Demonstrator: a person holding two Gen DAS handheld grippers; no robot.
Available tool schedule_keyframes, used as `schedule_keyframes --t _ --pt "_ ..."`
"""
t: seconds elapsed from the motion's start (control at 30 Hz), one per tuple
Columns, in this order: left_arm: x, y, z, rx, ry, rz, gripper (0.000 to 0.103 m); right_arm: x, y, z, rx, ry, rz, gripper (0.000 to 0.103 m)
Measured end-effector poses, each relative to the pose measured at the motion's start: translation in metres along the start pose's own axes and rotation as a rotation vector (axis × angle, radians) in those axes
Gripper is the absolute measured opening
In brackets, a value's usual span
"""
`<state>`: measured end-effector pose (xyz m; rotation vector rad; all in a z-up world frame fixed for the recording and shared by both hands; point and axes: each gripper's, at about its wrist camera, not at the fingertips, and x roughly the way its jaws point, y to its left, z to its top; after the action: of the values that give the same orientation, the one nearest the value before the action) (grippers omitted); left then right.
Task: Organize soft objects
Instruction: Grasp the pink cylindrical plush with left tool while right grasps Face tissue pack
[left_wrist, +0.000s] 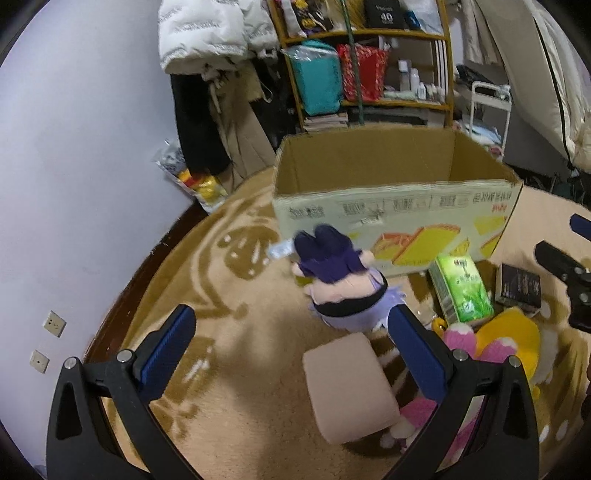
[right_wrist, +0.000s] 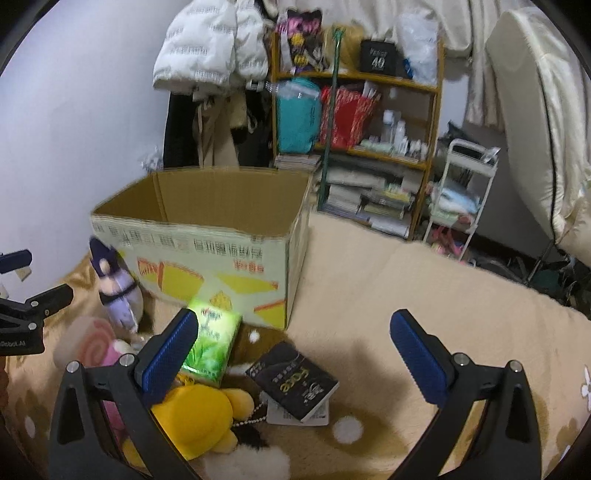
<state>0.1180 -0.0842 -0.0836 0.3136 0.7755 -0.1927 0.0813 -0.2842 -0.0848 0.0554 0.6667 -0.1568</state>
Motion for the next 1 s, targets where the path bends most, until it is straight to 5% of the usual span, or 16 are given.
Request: schedule_keyframes --t 0.47,0.87,1.0 --pt "0.034 -0.01 -0.017 -0.007 0.157 -0.087 0.102 0.05 0.004 -0.02 -0.005 0.164 0.057 0.103" --pt "0.04 -0.014 -0.024 0.001 0.213 -0.143 0.102 0.063 0.002 -0.031 0.008 0.239 0.087 0.103" --pt "0.045 -0.015 -0.026 -0.004 0.247 -0.161 0.089 0.068 -0.006 -0.031 0.044 0.259 0.119 0.101"
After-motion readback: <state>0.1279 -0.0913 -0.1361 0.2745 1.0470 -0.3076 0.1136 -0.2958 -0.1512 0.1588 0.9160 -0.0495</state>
